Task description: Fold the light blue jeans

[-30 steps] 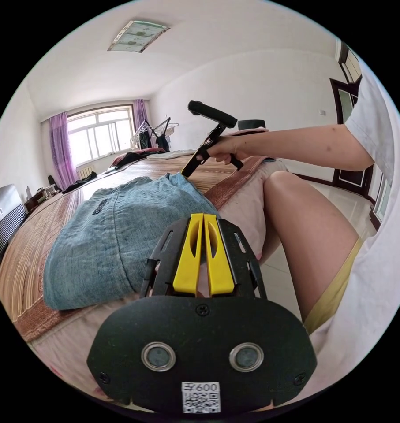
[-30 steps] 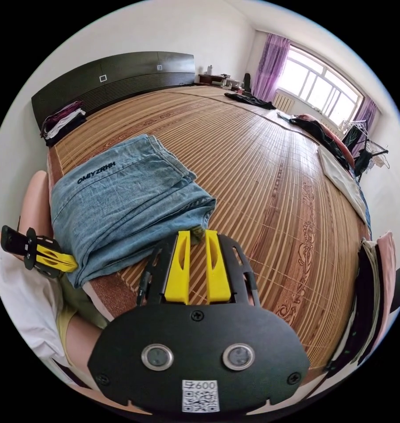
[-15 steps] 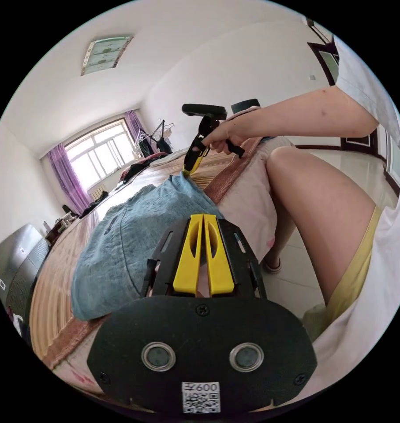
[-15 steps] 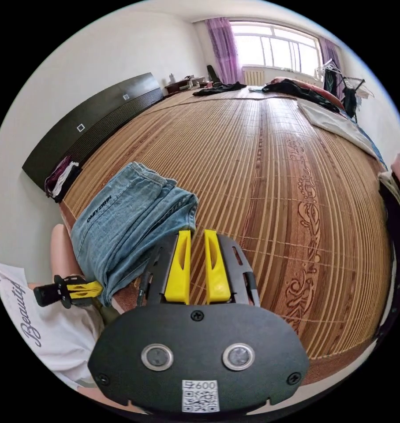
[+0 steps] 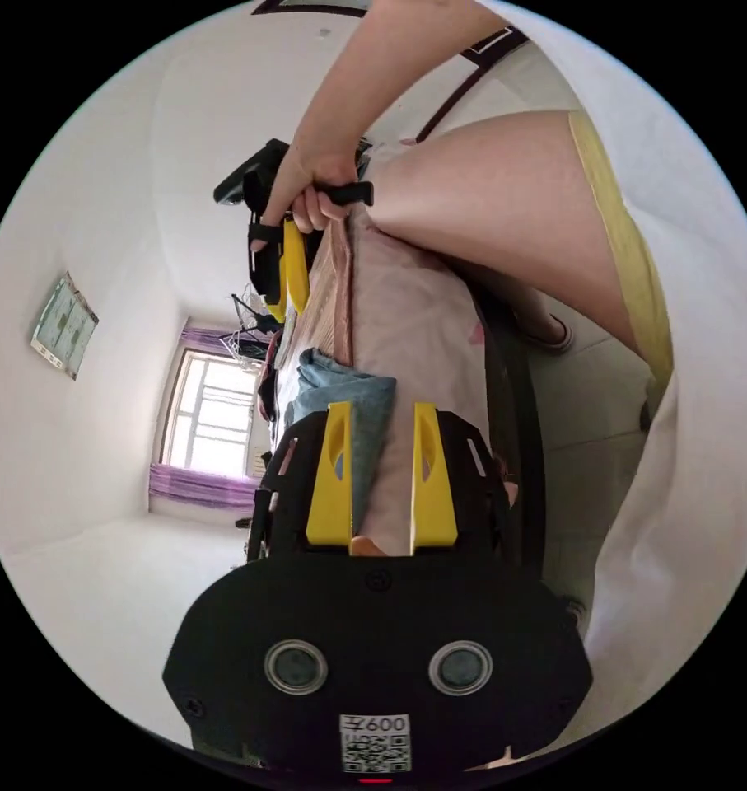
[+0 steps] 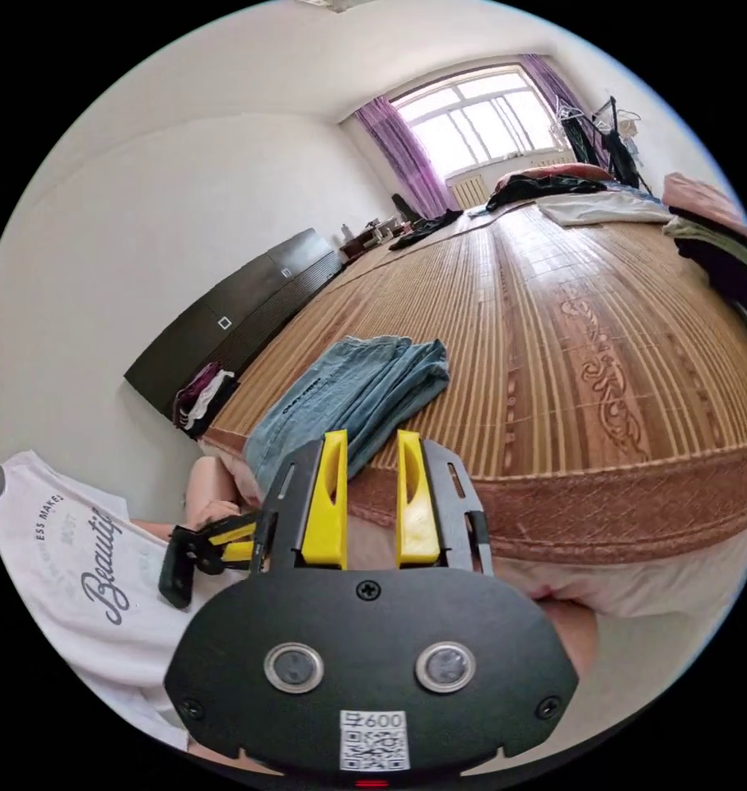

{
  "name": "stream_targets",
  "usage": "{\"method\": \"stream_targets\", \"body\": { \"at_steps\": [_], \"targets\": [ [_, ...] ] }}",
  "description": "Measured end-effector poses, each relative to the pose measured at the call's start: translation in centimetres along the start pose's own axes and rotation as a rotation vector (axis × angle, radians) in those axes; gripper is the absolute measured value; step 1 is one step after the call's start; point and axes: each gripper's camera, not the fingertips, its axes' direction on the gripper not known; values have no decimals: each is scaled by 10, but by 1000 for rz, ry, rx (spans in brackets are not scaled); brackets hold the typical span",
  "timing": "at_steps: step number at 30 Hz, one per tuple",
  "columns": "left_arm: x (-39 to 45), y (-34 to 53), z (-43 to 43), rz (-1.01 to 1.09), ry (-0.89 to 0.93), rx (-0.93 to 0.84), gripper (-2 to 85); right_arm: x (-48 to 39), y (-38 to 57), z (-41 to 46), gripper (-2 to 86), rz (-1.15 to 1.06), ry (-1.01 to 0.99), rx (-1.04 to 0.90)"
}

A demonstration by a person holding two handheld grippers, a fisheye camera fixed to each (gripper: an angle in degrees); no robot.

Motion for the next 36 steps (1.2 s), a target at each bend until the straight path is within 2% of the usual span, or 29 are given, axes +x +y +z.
{"method": "stream_targets", "body": {
  "at_steps": [5,9,11,15,18,22,24,29,36],
  "targets": [
    [-16,-30,-12,-188,28,14,49,34,21,-17,102,156,-220,-30],
    [-28,-43,-30,-227,-12,32,33,47,18,-22,133,216,-306,-56],
    [-41,-54,-37,-257,2,31,30,56,6,-19,152,267,-365,-118],
    [-61,-72,-47,-313,29,26,27,64,-15,-23,183,346,-466,-126],
    [-70,-87,-54,-329,35,28,27,64,-32,-19,188,379,-511,-214],
    [-70,-109,-64,-285,40,32,29,72,-48,-31,133,415,-548,-158],
    [-64,-118,-74,-230,-16,36,32,80,-56,-38,95,421,-550,-161],
    [-65,-124,-102,-192,-97,3,66,82,-83,-70,10,378,-462,-174],
    [-143,-126,-104,-226,-168,-65,81,90,-122,-101,-6,432,-533,-141]
  ]
}}
